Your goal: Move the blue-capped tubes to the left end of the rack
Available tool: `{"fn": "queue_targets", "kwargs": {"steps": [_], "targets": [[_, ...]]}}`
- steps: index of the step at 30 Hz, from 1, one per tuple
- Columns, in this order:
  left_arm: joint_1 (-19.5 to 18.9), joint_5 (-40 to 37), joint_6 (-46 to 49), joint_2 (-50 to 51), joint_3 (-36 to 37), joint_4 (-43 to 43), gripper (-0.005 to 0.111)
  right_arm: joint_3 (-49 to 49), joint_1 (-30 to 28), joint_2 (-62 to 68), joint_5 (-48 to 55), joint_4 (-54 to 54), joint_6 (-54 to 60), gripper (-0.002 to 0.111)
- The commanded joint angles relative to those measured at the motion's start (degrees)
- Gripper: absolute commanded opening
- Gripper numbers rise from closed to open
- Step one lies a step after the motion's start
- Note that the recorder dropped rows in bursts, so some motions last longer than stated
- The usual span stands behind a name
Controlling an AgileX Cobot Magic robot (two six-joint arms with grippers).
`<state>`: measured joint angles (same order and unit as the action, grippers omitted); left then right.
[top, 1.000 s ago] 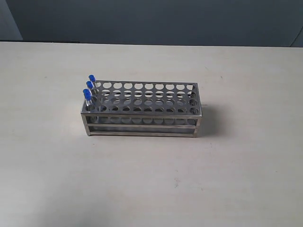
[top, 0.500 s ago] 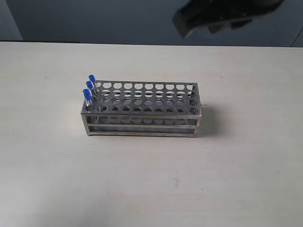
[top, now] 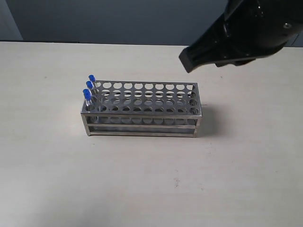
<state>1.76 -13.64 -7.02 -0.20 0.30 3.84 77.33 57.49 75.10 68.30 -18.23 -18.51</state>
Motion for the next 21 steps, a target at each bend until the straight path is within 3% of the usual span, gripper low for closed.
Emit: {"fn": "queue_targets", "kwargs": {"steps": [1, 8, 15, 21], "targets": [[0.22, 0.40, -0.04, 0.20, -0.30, 0.06, 0.001, -2.00, -0.38, -1.06, -11.95, -4.63, 1.27, 0.002], [0.22, 0.40, -0.04, 0.20, -0.30, 0.06, 0.001, -16.74, -3.63, -10.36, -35.25, -5.22, 0.96, 0.002], [0.22, 0.40, -0.04, 0.20, -0.30, 0.06, 0.001, -42.04, -19.21, -25.81, -64.75, 5.46, 0.76, 0.002], [0.22, 0.40, -0.04, 0.20, -0.30, 0.06, 0.001, -64.64, -30.00, -41.92, -84.57, 5.89, 0.76, 0.002]]}}
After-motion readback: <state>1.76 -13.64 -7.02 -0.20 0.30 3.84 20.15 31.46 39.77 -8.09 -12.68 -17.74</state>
